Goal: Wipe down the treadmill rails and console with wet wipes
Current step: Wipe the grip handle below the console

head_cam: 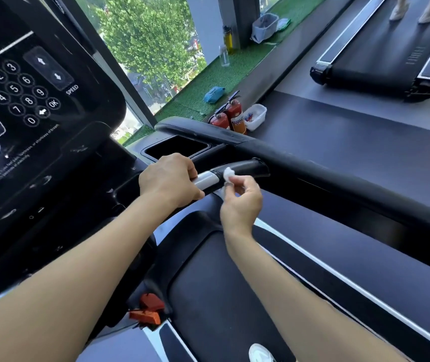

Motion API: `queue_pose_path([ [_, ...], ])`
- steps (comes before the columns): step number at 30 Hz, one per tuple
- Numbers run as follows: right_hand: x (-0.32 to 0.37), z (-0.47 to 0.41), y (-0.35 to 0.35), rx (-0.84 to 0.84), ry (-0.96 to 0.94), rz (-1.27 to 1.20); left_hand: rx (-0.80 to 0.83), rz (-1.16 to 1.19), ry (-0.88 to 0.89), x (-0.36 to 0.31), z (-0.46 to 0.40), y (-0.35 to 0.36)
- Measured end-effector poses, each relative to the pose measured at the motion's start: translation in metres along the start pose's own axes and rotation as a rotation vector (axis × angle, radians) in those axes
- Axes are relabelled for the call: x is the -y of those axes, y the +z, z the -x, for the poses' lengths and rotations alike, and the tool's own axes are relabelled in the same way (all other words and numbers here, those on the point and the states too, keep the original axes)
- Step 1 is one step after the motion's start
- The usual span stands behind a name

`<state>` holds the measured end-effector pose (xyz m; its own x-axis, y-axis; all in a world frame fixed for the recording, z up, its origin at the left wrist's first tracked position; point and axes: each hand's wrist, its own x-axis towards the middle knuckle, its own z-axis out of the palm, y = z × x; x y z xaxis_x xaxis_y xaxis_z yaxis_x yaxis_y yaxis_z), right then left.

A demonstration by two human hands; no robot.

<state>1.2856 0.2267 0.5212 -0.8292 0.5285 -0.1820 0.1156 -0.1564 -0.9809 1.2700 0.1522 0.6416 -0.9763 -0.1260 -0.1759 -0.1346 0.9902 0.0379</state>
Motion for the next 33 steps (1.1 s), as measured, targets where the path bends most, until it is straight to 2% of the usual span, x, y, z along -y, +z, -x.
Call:
queue_pose_path([
  [3,-0.004,-0.011,-0.007,0.026,-0.108,0.085,0.001,-0.004,0.0,-0.001,0.001,-0.001],
  [7,-0.013,-0.061,-0.017,-0.084,0.084,0.119,-0.005,-0.011,0.001,-0.001,0.001,0.0],
  [9,-0.003,-0.053,-0.014,-0.074,0.029,0.175,-0.008,-0.005,-0.005,0.0,0.0,0.001],
  [14,0.027,0.027,-0.002,0.28,-0.392,0.29,-0.052,-0.011,-0.006,0.0,0.002,0.001],
  [16,0.025,0.004,-0.007,0.28,-0.412,0.358,-0.039,-0.019,0.001,0.0,0.003,0.0],
  [19,0.024,-0.049,-0.018,0.27,-0.283,0.466,-0.004,-0.022,0.01,0.002,0.004,-0.002],
  [23,0.03,-0.049,-0.016,0.358,-0.266,0.536,0.026,-0.023,0.07,0.01,0.011,0.001],
  [30,0.045,0.027,0.0,0.638,-0.548,0.532,-0.02,0.045,0.028,0.046,0.037,-0.012],
  [33,0.048,-0.003,-0.01,0.605,-0.56,0.652,-0.07,0.014,0.016,0.054,0.05,-0.02],
])
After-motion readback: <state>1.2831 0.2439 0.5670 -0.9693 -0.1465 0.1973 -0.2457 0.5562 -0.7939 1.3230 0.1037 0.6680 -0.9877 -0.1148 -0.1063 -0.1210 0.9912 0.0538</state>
